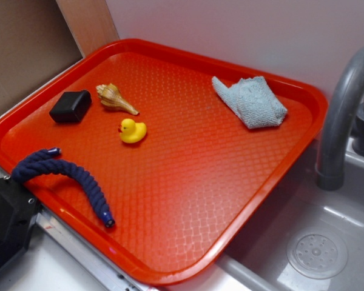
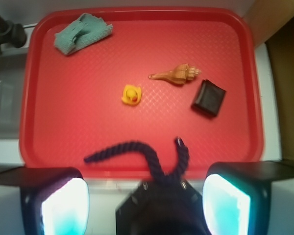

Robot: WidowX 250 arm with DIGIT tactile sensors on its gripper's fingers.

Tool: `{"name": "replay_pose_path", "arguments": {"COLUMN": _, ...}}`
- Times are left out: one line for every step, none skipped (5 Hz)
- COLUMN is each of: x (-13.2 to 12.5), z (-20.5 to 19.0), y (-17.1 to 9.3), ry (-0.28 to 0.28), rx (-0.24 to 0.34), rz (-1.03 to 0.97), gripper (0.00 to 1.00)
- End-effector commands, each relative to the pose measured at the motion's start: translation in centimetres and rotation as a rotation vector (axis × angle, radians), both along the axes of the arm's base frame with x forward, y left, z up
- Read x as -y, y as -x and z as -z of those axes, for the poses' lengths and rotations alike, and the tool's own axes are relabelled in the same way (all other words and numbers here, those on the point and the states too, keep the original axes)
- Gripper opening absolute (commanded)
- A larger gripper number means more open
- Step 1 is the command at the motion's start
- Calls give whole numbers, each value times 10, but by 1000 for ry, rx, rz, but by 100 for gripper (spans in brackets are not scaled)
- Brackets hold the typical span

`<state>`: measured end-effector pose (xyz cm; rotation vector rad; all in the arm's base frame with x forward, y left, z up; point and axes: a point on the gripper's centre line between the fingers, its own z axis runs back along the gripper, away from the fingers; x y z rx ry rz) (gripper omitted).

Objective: Grab the yellow duck.

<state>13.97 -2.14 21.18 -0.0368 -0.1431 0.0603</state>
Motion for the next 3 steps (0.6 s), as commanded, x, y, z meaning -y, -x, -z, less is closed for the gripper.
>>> {"name": "replay_pose_path", "arguments": {"x": 22, "z": 53, "y": -56, "ry": -77, "rx": 7, "rz": -2, "gripper": 100}}
{"name": "replay_pose_path", "arguments": {"x": 32, "z": 94, "y": -75, "ry": -68, "rx": -47, "rz": 58, "gripper": 100}}
{"name": "replay_pose_path", "arguments": {"x": 37, "z": 122, "y": -80, "ry": -74, "rx": -100, "rz": 93, "gripper": 100}}
